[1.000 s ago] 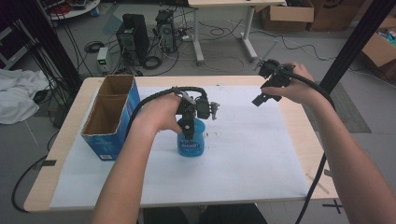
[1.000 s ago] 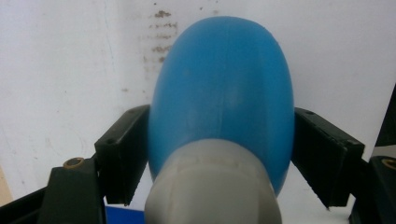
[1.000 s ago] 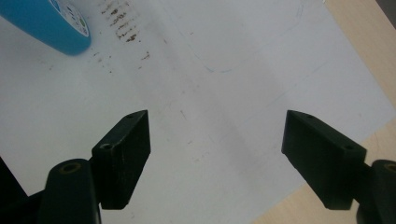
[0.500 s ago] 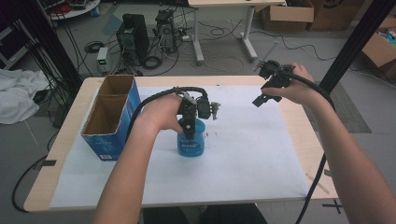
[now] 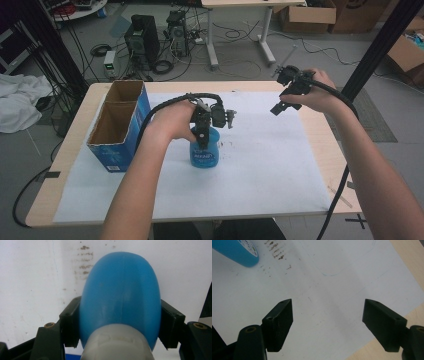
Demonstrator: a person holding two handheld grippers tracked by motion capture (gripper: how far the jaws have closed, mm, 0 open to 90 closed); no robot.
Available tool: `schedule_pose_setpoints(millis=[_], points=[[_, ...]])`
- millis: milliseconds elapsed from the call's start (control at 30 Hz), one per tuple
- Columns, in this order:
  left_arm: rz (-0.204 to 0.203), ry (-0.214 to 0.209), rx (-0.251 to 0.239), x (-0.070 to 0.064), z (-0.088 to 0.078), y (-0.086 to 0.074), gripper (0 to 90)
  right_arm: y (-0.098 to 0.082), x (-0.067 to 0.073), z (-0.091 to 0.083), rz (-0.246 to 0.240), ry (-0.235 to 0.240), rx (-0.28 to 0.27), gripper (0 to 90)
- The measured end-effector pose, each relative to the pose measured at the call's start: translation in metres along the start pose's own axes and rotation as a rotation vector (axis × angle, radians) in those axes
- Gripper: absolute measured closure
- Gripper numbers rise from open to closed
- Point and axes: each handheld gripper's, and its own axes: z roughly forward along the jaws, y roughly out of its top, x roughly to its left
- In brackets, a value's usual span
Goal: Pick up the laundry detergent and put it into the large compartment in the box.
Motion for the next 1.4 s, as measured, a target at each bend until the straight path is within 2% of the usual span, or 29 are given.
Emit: schedule_pose_setpoints(millis=[233,467,1400], points=[[-0.004,0.001,-0.009,0.0013,0.0006,-0.0008,36.7,-0.0002,-0.0004,0.0010,-0.001,0.001,0.002,24.7],[0.008,-0.004,0.004,0.0026,0.0010,0.0007,36.9,0.0002,-0.0003,0.0030,-0.008,0.005,0.011,24.9],[0.026,-0.005,-0.005,0.0030,0.0007,-0.0009,37.9,0.0006,-0.0003,0.0069,-0.013,0.011,0.021,25.4]])
